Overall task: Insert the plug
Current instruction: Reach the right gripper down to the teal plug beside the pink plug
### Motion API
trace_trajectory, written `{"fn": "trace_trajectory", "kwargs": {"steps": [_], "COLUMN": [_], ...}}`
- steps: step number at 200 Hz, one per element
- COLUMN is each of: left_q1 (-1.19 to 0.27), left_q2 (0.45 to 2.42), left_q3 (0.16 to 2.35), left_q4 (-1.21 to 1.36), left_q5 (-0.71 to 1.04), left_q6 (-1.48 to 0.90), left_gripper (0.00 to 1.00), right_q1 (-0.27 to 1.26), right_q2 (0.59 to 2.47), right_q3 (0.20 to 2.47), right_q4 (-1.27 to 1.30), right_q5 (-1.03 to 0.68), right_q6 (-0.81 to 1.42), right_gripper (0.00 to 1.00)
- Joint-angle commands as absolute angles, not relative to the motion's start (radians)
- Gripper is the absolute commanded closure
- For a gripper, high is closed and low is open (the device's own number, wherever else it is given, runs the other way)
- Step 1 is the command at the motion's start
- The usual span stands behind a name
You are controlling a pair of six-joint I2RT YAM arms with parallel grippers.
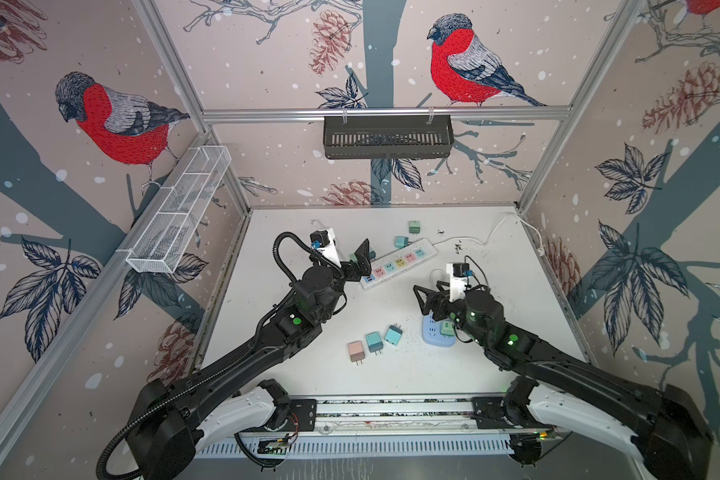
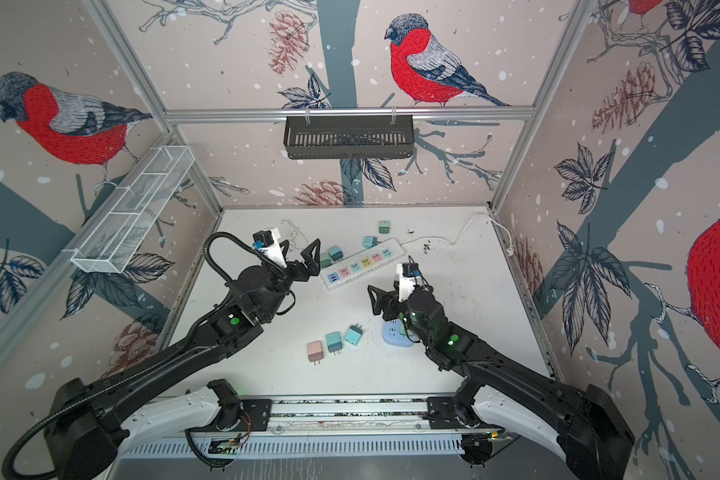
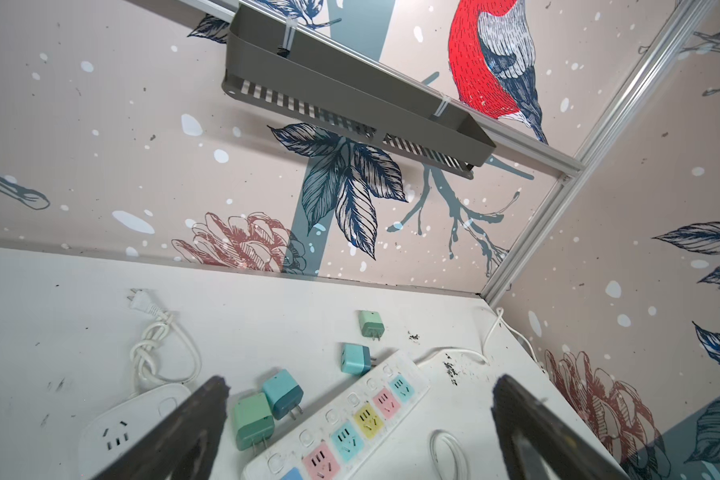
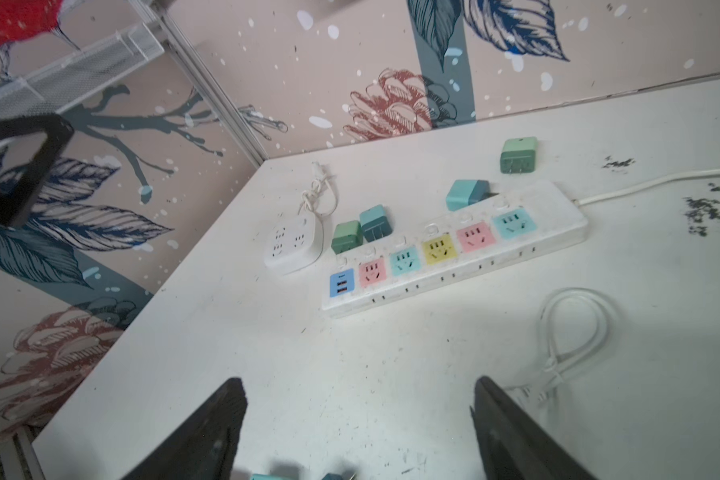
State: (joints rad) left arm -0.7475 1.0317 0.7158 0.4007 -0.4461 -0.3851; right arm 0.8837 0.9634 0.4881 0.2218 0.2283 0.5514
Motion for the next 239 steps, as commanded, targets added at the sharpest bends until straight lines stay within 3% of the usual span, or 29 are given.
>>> {"fn": "trace_trajectory", "kwargs": {"steps": [1,40,78,90,193,239], "left_q1": [-0.745,-0.745,-0.744,-0.744,-0.743,-0.741], "left_q2": [1.025,1.016,1.002,0.996,0.921,0.916], "left_q3": [0.716,0.715,0.699,0.697,0.664,0.662], "left_q4": [0.413,0.399,0.419,0.416,0.423,0.423], "left_q5": [-0.500,-0.500,-0.510,-0.520,-0.557,-0.562], "left_q6": [-0.417,-0.416,-0.397,-0.390,-0.368,-0.356], "left_gripper": [0.02,0.02,0.02,0.02,0.02,0.02], "right_q1": [0.976,1.101,1.095,1.104,1.197,1.215], "right_q2": [1.069,1.247,1.465,1.519,1.483,1.536], "right_q3": [0.531,0.641,0.764,0.799,0.706,0.743], "right_q4": [0.130,0.037,-0.044,-0.067,-0.245,-0.288], "right_q5": [0.366,0.434,0.420,0.421,0.402,0.427], "right_q6": [0.624,0.659,0.655,0.642,0.701,0.689], "right_gripper": [0.22,0.28,0.64,0.68,0.68,0.63]}}
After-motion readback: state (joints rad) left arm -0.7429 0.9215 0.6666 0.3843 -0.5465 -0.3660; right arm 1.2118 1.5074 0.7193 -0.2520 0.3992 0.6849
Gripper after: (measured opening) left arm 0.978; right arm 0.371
